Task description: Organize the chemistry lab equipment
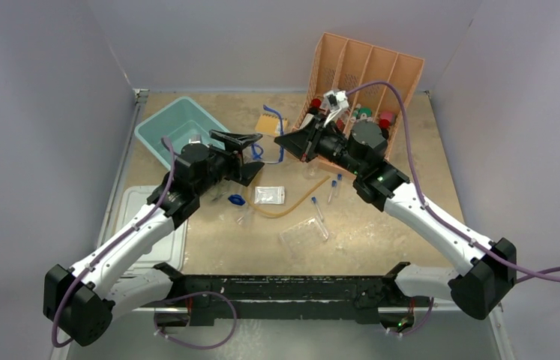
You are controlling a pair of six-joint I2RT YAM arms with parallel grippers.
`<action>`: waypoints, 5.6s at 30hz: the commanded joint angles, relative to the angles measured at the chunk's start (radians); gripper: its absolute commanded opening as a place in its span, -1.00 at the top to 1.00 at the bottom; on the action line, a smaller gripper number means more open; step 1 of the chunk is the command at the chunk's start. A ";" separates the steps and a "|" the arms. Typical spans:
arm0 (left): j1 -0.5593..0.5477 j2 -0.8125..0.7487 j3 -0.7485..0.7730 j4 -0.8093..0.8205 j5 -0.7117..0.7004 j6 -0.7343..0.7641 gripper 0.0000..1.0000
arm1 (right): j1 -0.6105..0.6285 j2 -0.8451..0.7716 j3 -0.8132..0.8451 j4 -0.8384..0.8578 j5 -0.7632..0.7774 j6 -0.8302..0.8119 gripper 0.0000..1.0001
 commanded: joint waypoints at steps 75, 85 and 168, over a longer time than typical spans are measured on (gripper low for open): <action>0.591 0.758 0.700 -0.581 -0.471 0.956 0.30 | -0.197 0.152 0.348 -0.590 0.121 -0.203 -0.60; 0.581 0.972 0.831 -0.632 -0.411 0.883 0.23 | -0.255 0.207 0.366 -0.590 0.123 -0.226 -0.60; -0.040 0.781 0.437 -0.576 -0.383 1.432 0.42 | -0.274 -0.026 -0.139 -0.547 0.212 0.040 -0.04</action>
